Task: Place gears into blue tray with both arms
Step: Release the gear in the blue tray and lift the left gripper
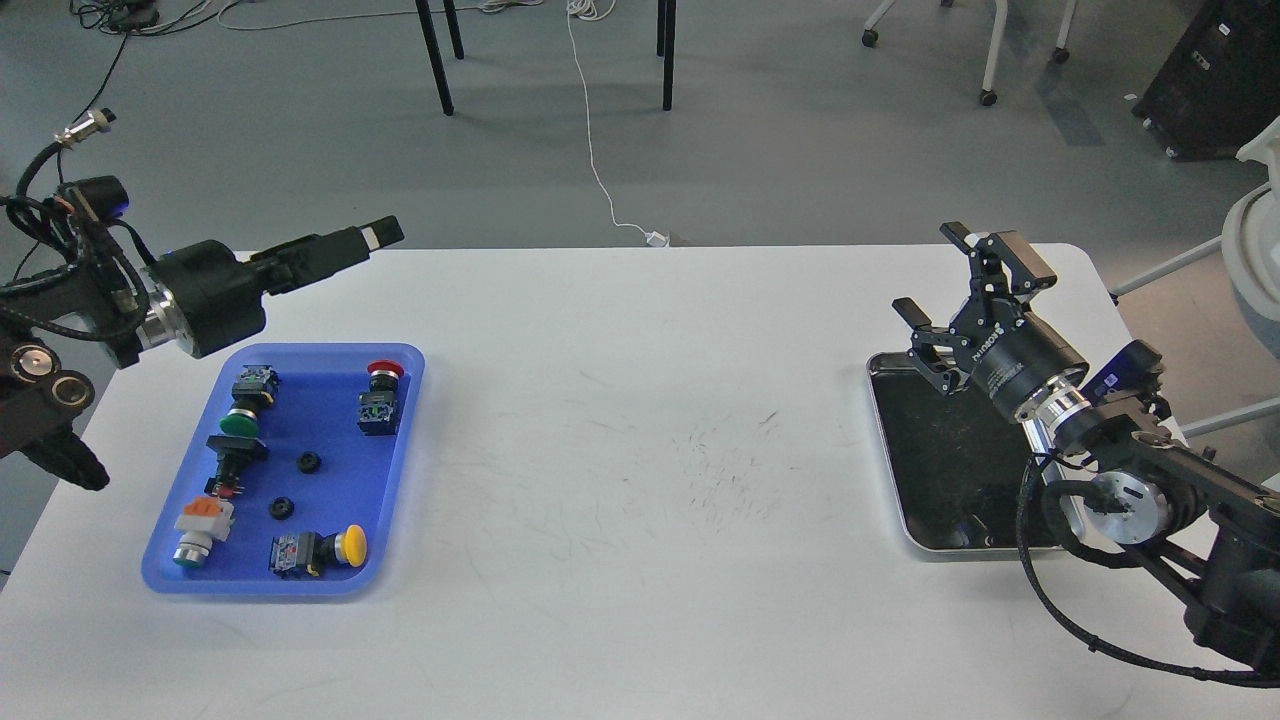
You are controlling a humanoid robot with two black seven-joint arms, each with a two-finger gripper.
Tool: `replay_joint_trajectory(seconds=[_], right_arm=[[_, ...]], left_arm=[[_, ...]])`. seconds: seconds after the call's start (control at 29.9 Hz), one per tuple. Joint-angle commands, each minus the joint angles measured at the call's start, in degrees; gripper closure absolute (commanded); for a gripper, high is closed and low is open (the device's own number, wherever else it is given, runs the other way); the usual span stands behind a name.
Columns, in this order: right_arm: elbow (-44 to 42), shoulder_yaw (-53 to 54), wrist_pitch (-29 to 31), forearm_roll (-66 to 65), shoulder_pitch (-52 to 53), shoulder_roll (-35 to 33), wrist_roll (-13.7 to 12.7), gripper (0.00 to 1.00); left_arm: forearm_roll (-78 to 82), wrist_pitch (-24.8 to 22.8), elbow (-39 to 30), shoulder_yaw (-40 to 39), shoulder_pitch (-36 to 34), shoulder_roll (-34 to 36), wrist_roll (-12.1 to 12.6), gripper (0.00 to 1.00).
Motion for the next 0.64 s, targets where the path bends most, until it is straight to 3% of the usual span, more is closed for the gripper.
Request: replay_joint_trajectory(seconds=[0.0,0.1,0.23,0.37,0.6], right_arm=[[-0.05,0.13,-0.01,0.13,-0.23,1.83,0.0,0.01],[0.04,-0.04,0.08,0.05,-0.85,2.19,0.0,0.01],[0.13,-0.04,-0.01,0.13,-1.46,2.28,0.0,0.01],[-0.13,0.05,-0.01,0.05,-2.69,2.36,0.0,0.01],[0.39,0.13,0.08,0.05,-3.75,1.84,0.0,0.01]], left_arm=[[-9.4,-0.16,-0.41,-11.5,9.8,-5.88,-0.01,0.03],[-9.5,-0.16,-0.06,-24.34,19.12,-13.09,-0.01,0.02],[-9.76,-0.16,0.29,-34.12,27.92,-20.48,-0.01,0.02],[-8.97,-0.68,0.38,-35.63,33.55,-22.86,-0.01,0.02],[-9.41,-2.0,2.22,-38.26,34.7,-26.03,-0.01,0.02]])
